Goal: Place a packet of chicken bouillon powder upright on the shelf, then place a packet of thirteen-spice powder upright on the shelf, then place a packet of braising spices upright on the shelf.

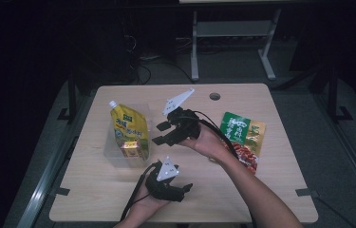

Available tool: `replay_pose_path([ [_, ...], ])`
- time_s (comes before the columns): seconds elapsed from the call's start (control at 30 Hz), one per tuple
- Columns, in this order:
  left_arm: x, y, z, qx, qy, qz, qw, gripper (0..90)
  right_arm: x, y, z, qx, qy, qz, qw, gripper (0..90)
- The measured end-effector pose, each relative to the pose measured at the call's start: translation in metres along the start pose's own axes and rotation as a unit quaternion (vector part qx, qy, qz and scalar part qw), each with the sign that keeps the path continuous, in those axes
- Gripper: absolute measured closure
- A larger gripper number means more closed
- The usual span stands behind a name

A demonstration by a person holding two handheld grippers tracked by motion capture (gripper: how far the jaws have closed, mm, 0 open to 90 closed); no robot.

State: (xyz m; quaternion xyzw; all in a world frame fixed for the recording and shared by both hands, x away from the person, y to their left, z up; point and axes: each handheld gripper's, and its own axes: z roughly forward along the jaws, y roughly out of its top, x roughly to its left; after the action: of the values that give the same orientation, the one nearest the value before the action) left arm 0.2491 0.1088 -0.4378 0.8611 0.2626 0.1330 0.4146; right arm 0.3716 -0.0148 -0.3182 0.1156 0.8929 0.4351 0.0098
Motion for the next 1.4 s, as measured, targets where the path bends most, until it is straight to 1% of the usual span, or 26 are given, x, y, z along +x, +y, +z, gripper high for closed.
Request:
replay_pose_path([
  [0.1,-0.001,0.000,0.001,-0.001,-0.001,-0.007,1.0000,22.2,-0.002,-0.005,-0.009,-0.003,-0.004,0.009,0.9999,42.5],
  [0.13,-0.001,0.000,0.001,0.001,0.000,-0.003,1.0000,21.9,-0.001,-0.007,-0.012,-0.005,-0.005,0.014,0.9999,41.9],
  [0.23,-0.001,0.000,0.001,0.001,-0.002,-0.004,1.0000,21.4,-0.002,-0.012,-0.021,-0.004,-0.015,0.012,0.9998,41.5],
  [0.33,-0.001,0.000,0.001,0.002,-0.002,-0.005,1.0000,21.4,-0.004,-0.018,-0.029,-0.003,-0.020,0.017,0.9996,40.8],
  [0.37,-0.002,0.000,0.002,-0.005,-0.003,-0.011,0.9999,21.4,-0.005,-0.020,-0.032,-0.002,-0.023,0.018,0.9996,40.5],
  [0.4,-0.001,0.000,0.002,-0.002,-0.002,-0.006,1.0000,21.4,-0.005,-0.023,-0.035,-0.004,-0.026,0.023,0.9994,40.2],
  [0.53,-0.002,0.000,0.002,-0.004,-0.002,-0.007,1.0000,21.4,-0.007,-0.032,-0.047,-0.008,-0.036,0.039,0.9986,38.6],
  [0.63,-0.001,0.000,0.002,-0.002,-0.001,-0.004,1.0000,21.4,-0.010,-0.041,-0.053,-0.005,-0.043,0.039,0.9983,38.1],
  [0.67,-0.001,0.000,0.002,-0.002,-0.001,-0.005,1.0000,21.4,-0.009,-0.043,-0.055,-0.004,-0.045,0.051,0.9977,37.8],
  [0.7,-0.001,0.000,0.002,-0.003,-0.001,-0.005,1.0000,21.4,-0.009,-0.045,-0.057,-0.004,-0.048,0.057,0.9972,37.8],
  [0.8,-0.001,0.001,0.003,0.000,-0.001,-0.001,1.0000,21.2,-0.010,-0.052,-0.062,-0.003,-0.056,0.062,0.9965,37.7],
  [0.83,-0.002,0.001,0.003,0.000,0.000,0.000,1.0000,21.2,-0.010,-0.054,-0.063,-0.003,-0.055,0.069,0.9961,37.6],
  [0.87,-0.002,0.001,0.003,0.000,0.000,0.001,1.0000,21.2,-0.010,-0.056,-0.064,0.000,-0.059,0.070,0.9958,37.4],
  [0.97,-0.001,0.001,0.002,0.000,0.000,0.000,1.0000,21.2,-0.012,-0.063,-0.068,-0.001,-0.062,0.076,0.9952,37.1],
  [1.03,0.000,0.002,0.002,0.002,0.000,0.003,1.0000,21.2,-0.012,-0.067,-0.071,-0.003,-0.067,0.085,0.9941,36.9],
  [1.1,-0.001,0.002,0.003,-0.004,-0.001,-0.002,1.0000,21.2,-0.015,-0.072,-0.074,-0.005,-0.072,0.091,0.9932,36.4],
  [1.2,-0.001,0.002,0.004,-0.001,-0.002,0.002,1.0000,21.2,-0.017,-0.079,-0.079,-0.006,-0.077,0.103,0.9917,35.3],
  [1.33,-0.002,0.003,0.006,0.000,-0.004,0.005,1.0000,21.2,-0.019,-0.087,-0.084,-0.004,-0.085,0.109,0.9904,35.3],
  [1.37,-0.003,0.004,0.006,0.000,-0.004,0.004,1.0000,21.2,-0.018,-0.088,-0.085,-0.002,-0.087,0.114,0.9897,35.1],
  [1.4,-0.003,0.004,0.007,-0.001,-0.005,0.002,1.0000,21.2,-0.019,-0.090,-0.087,-0.003,-0.088,0.113,0.9897,35.1],
])
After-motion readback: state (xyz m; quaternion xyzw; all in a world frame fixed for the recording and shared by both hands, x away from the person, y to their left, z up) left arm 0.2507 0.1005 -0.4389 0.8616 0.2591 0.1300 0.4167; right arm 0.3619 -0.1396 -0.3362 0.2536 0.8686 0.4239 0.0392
